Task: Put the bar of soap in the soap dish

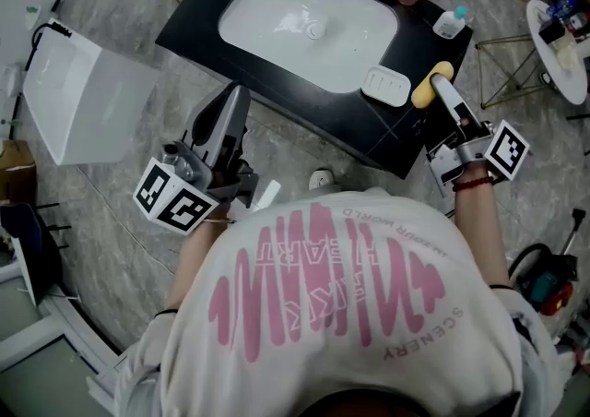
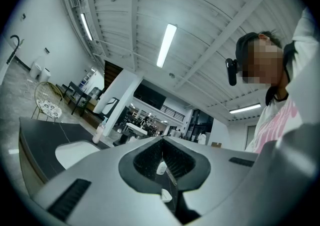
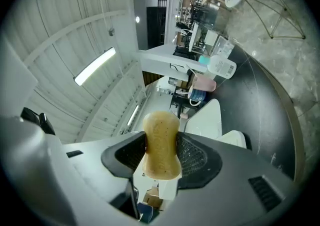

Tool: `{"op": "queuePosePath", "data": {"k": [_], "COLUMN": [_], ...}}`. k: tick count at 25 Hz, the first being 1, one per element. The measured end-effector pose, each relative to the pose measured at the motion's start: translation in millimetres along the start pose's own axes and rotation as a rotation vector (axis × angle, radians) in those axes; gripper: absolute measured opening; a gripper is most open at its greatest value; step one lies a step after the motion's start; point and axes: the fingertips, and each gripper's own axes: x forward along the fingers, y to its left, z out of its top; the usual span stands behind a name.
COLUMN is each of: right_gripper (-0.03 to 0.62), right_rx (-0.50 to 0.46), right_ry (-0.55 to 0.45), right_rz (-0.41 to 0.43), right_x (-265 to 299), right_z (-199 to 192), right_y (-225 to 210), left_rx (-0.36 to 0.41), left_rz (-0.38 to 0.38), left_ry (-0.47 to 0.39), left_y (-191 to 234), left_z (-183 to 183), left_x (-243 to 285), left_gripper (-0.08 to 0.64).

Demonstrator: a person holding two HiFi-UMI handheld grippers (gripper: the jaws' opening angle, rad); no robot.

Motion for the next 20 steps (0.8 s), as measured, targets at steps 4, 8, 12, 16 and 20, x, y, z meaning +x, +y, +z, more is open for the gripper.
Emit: {"op": "queuePosePath", "data": {"k": [4, 8, 12, 16, 20], "right_gripper": [0.193, 0.193, 0.193, 0.193, 0.193], "right_rx": [-0.004, -0.045, -0.132, -0.279, -0.418], "right_ry": [-0.046, -0.079, -0.040, 0.088, 0.245], "right_rz": [-0.045, -0.096, -0.189, -0.242, -0.361], "right_x": [20.6, 25.5, 28.2, 37.7, 42.0], "right_z": [-5.8, -3.6, -4.1, -13.3, -24.3], "right_y": [-18.4, -25.1, -36.3, -49.5, -76.5], "left_rx": [-0.004, -0.026, -0.053, -0.069, -0.136], "left_rz": [-0.027, -0.057, -0.080, -0.057, 0.011], "left_ry": [0.042, 0.076, 0.118, 0.178, 0.192], "left_y": [35.3, 48.2, 50.9, 58.2, 69.3], "left_z": [1.7, -2.6, -23.2, -58.2, -75.1], "left_x": [1.5, 3.3, 10.6, 15.9, 9.8], "left_gripper": [0.009, 0.009, 0.009, 0.009, 0.009]}}
